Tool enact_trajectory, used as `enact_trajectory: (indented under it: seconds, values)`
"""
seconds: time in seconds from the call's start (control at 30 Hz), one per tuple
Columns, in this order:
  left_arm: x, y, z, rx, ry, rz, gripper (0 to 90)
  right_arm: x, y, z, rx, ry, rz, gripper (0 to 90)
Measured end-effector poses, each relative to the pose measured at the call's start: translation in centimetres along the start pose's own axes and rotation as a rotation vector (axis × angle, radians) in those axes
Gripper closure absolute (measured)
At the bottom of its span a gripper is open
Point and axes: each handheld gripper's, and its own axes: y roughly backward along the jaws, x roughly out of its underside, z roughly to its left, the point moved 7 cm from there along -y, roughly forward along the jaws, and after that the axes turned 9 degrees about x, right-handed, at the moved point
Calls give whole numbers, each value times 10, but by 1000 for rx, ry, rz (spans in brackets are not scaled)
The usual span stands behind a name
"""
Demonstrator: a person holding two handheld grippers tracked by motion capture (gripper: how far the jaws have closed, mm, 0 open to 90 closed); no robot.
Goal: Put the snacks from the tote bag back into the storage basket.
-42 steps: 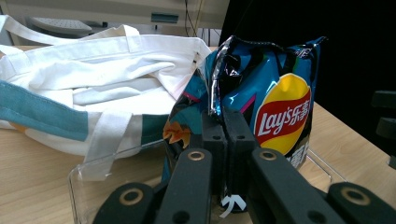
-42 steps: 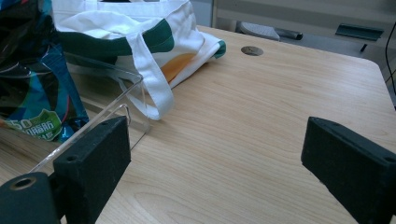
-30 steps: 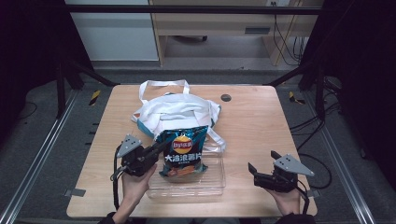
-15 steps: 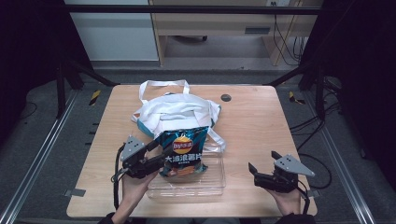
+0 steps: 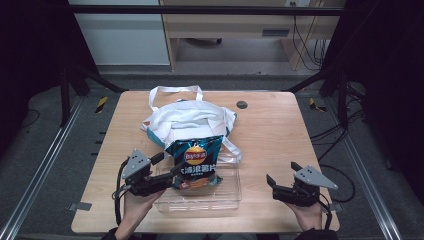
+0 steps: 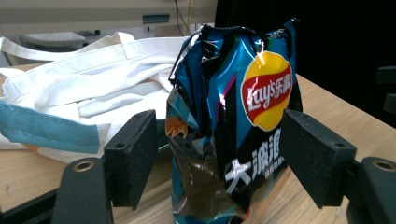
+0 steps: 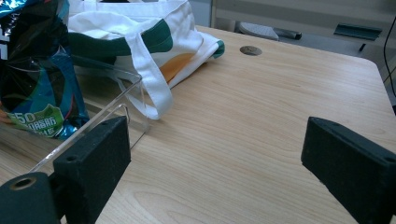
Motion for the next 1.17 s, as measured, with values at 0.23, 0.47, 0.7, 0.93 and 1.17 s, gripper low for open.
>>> enact_trajectory:
  seconds: [0.23,0.47,0.7,0.93,1.17]
  values:
    - [6,10,5,-4,-14,-4,241,0,1,-1,3,-6,-3,84]
    - [22,21,21,-54,-18,21,220,0,1,-2,5,-11,-3,83]
    - [38,32,44,-124,-8,40,207,1,1,-4,9,-13,3,83]
    - [49,34,59,-182,3,77,196,1,2,-6,16,-16,6,83]
    - [54,36,75,-227,30,78,189,2,1,-6,19,-16,10,83]
